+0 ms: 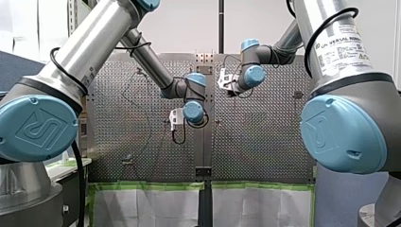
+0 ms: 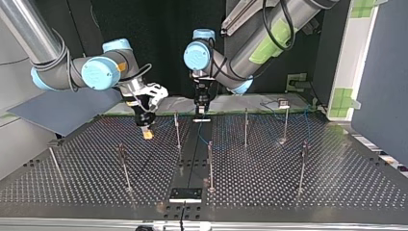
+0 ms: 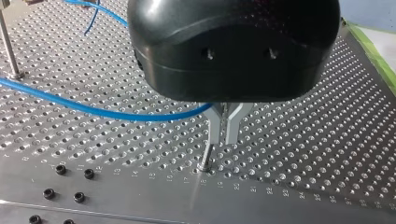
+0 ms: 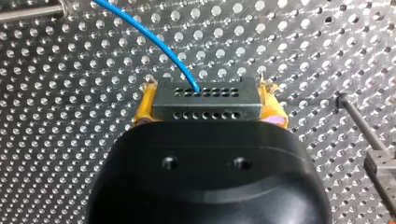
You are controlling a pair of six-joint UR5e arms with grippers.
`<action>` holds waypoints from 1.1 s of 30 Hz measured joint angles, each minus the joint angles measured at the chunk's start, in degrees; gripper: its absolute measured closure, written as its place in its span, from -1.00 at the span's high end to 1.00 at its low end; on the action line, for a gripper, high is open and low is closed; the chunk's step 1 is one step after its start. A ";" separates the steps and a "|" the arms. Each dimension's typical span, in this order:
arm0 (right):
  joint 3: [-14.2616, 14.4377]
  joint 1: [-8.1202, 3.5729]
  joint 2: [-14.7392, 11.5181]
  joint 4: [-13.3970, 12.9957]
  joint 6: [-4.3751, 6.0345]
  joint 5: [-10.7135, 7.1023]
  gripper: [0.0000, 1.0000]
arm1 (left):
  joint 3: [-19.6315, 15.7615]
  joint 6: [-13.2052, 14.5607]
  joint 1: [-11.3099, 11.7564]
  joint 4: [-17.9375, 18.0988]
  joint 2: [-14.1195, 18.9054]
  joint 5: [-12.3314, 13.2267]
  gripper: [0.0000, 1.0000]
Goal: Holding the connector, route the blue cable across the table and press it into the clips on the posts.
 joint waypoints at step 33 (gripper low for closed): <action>4.78 -0.55 0.09 -1.41 -0.50 0.05 -1.00 | 0.00 0.00 0.00 0.00 0.00 0.00 -0.84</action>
